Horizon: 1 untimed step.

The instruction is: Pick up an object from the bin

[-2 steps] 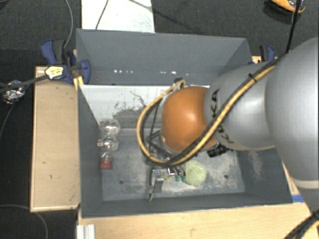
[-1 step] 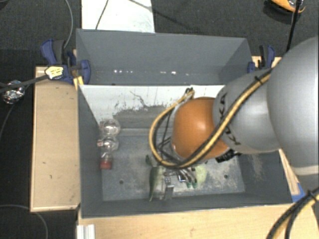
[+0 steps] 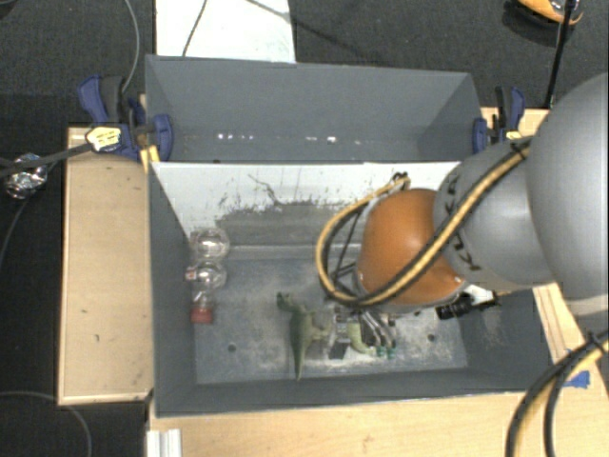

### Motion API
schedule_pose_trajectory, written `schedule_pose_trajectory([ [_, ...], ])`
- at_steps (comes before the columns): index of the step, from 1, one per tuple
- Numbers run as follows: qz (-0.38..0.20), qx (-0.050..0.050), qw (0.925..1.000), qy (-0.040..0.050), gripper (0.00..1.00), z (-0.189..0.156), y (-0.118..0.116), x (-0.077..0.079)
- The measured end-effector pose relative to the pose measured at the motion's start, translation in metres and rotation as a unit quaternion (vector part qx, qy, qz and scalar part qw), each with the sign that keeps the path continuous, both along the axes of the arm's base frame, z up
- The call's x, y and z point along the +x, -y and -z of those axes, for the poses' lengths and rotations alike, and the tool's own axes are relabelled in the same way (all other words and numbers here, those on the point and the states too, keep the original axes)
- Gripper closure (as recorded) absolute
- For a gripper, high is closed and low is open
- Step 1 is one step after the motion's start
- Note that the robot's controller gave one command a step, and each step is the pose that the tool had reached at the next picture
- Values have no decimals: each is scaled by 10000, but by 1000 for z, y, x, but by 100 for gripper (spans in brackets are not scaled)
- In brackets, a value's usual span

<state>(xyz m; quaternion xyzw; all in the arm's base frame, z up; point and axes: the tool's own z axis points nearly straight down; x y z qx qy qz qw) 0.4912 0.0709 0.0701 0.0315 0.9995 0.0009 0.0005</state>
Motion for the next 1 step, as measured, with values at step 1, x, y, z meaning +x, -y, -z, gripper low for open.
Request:
schedule_pose_trajectory([
  [1,7,0,10000,0,100,0,0,0],
])
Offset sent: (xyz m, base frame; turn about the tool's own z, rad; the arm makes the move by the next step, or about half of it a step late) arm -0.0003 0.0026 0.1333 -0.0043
